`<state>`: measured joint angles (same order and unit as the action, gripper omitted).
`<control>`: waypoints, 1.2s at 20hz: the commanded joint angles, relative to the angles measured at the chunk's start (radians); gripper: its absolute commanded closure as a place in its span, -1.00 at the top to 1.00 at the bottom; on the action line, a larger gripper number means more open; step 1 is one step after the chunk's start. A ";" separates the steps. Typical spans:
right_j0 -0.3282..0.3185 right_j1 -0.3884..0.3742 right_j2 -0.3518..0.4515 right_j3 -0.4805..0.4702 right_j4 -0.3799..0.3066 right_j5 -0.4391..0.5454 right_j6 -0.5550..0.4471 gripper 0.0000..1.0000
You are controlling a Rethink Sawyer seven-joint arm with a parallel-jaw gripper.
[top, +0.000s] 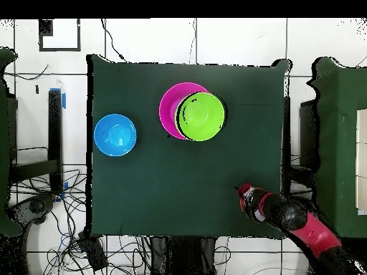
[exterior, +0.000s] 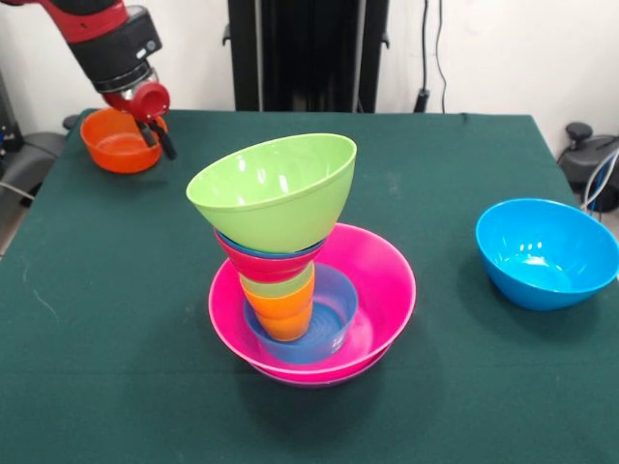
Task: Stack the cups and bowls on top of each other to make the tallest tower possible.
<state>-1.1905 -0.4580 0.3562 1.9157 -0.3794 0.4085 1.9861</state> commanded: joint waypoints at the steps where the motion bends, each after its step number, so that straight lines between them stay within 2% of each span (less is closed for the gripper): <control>1: 0.032 0.074 0.037 -0.023 -0.076 -0.076 -0.029 1.00; 12: 0.027 0.096 0.043 -0.048 -0.091 -0.076 -0.046 1.00; 13: 0.029 0.096 0.044 -0.051 -0.098 -0.079 -0.044 -1.00; 14: 0.026 0.097 0.047 -0.048 -0.111 -0.122 -0.036 -1.00; 24: 0.049 0.069 0.041 -0.047 -0.089 -0.056 -0.029 -1.00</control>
<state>-1.1896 -0.4142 0.3637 1.9151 -0.4058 0.3894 1.9861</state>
